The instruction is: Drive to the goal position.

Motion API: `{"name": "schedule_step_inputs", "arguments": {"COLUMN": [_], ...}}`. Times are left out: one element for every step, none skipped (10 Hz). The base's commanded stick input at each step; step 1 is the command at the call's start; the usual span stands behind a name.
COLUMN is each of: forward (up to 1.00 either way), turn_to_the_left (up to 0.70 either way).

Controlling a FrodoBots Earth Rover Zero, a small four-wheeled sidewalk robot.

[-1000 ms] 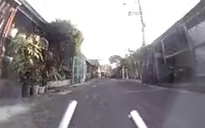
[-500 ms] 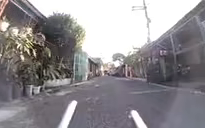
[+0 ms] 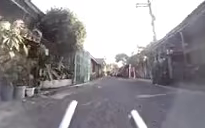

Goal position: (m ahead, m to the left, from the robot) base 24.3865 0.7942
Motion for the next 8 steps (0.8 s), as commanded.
{"name": "schedule_step_inputs", "arguments": {"forward": [0.85, 0.85, 0.85, 0.85, 0.85, 0.85, 0.85, 0.85], "turn_to_the_left": [-0.34, -0.34, -0.34, -0.34, -0.34, -0.34, -0.12, 0.00]}}
